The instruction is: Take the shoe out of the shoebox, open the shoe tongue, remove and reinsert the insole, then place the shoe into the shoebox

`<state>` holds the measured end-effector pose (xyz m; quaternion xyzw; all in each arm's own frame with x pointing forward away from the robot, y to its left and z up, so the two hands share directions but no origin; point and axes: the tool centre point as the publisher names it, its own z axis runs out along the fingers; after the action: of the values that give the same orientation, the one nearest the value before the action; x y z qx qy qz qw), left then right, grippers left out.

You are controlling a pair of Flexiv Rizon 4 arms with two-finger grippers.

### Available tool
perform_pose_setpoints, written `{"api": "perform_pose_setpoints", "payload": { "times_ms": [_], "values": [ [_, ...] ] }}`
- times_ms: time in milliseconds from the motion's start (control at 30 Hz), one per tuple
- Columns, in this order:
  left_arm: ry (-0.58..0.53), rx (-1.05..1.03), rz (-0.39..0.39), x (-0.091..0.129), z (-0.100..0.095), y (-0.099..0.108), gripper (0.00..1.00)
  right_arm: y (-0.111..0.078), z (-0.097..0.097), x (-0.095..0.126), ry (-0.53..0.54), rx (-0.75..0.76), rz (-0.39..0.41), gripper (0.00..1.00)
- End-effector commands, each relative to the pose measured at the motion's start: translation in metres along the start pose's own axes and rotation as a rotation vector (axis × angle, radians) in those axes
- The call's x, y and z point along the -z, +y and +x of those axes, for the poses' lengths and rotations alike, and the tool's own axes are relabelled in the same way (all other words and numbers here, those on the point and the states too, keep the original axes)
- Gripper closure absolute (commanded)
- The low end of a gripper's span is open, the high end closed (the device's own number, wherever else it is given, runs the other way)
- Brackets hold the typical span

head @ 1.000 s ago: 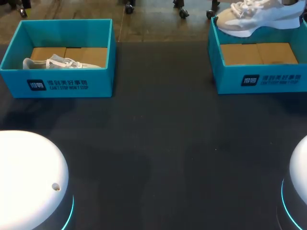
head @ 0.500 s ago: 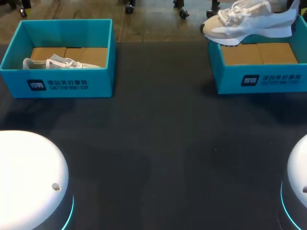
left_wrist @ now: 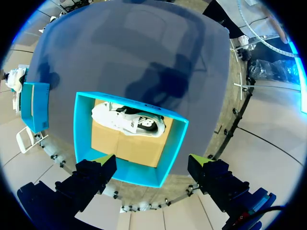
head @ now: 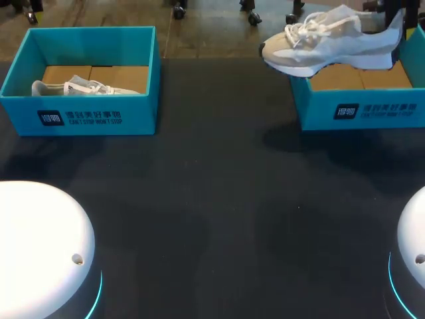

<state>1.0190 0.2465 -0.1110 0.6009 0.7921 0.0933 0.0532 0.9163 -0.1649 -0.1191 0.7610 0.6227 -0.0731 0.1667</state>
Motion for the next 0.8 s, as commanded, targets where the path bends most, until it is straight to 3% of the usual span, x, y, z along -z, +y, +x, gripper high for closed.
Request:
{"api": "perform_pose_setpoints", "payload": {
  "times_ms": [33, 467, 800],
  "values": [
    [0.002, -0.001, -0.002, 0.0, 0.001, -0.001, 0.0, -0.019, 0.002, 0.002, 0.007, -0.009, -0.029, 1.0],
    [0.002, -0.001, -0.002, 0.0, 0.001, -0.001, 0.0, -0.057, 0.019, 0.011, 0.014, -0.02, 0.008, 1.0],
    [0.002, -0.001, -0.002, 0.0, 0.001, -0.001, 0.0, -0.059, 0.019, 0.011, 0.019, -0.025, 0.011, 1.0]
  ]
}}
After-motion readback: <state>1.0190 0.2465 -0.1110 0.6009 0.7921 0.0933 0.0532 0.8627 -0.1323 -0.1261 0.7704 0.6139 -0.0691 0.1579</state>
